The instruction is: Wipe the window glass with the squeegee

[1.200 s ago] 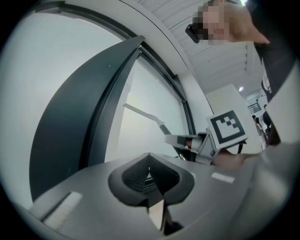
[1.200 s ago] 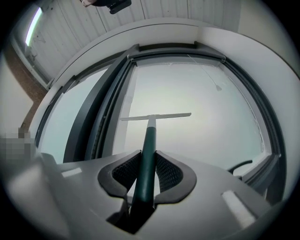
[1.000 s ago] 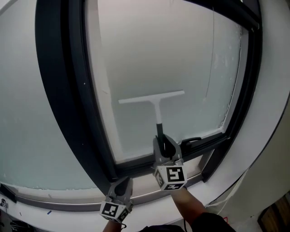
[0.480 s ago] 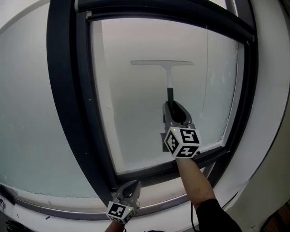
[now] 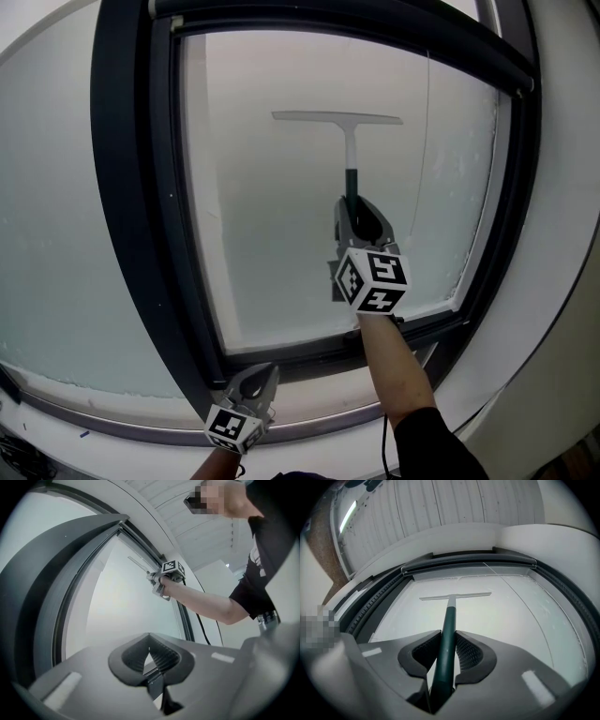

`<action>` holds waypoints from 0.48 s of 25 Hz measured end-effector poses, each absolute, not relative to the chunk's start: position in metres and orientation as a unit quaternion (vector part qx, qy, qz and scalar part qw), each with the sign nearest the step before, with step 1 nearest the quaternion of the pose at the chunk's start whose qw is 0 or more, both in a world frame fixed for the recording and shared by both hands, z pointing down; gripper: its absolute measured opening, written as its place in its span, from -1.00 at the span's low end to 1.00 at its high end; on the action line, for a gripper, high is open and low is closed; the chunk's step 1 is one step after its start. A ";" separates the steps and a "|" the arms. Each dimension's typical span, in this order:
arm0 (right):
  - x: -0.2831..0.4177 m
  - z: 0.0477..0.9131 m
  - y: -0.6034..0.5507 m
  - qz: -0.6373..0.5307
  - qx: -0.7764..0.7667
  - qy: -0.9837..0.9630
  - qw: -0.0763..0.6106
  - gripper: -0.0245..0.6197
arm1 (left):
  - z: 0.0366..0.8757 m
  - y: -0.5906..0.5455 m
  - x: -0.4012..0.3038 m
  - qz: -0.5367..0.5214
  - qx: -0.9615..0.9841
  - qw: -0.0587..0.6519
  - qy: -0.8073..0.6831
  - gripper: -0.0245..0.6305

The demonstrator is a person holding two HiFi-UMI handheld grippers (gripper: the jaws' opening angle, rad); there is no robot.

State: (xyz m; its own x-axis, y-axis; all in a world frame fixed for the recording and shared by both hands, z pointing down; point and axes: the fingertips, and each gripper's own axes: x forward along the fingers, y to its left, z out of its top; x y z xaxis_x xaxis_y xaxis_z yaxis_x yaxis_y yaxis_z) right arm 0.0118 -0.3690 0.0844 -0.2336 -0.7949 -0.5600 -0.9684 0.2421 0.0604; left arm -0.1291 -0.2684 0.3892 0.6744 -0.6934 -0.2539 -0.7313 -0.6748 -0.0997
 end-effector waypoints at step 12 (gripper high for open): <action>0.010 0.114 -0.367 0.207 -0.584 0.760 0.194 -0.62 | 0.400 -0.266 -0.117 0.093 -0.911 0.076 0.395 -0.93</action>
State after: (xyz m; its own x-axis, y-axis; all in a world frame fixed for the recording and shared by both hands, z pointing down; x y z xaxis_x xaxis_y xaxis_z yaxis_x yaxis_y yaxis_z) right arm 0.0101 -0.3672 0.1139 -0.2415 -0.8081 -0.5373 -0.9690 0.2308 0.0884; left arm -0.1171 -0.2655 0.4004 0.6701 -0.7060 -0.2289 -0.7342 -0.6759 -0.0647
